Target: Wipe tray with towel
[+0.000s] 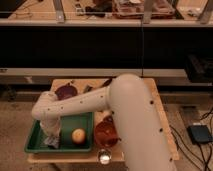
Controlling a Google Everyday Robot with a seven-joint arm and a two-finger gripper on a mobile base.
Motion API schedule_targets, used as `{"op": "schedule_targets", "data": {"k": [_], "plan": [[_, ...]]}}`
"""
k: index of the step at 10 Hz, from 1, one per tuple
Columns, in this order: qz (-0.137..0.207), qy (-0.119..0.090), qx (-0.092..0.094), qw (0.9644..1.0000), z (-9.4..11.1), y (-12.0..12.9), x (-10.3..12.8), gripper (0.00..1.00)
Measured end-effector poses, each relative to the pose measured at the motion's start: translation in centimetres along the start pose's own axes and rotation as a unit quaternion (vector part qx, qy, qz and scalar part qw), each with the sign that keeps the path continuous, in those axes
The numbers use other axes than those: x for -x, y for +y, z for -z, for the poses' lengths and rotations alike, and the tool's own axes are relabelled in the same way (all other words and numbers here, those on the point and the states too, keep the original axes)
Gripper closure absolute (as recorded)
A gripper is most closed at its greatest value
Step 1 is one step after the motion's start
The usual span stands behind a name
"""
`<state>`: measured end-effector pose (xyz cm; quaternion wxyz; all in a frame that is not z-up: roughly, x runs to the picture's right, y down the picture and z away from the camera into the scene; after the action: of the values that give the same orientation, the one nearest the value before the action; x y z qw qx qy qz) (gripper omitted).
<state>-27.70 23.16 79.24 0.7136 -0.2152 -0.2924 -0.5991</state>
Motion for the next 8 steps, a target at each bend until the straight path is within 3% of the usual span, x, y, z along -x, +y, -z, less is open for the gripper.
{"op": "schedule_targets", "data": {"k": [2, 4, 8], "plan": [[-0.043, 0.017, -0.003, 0.9989, 1.2, 3.5, -0.9, 1.00], [-0.064, 0.023, -0.004, 0.9976, 1.6, 4.9, -2.7, 1.00], [-0.069, 0.016, 0.006, 0.9974, 0.7, 2.5, -8.4, 1.00]]}}
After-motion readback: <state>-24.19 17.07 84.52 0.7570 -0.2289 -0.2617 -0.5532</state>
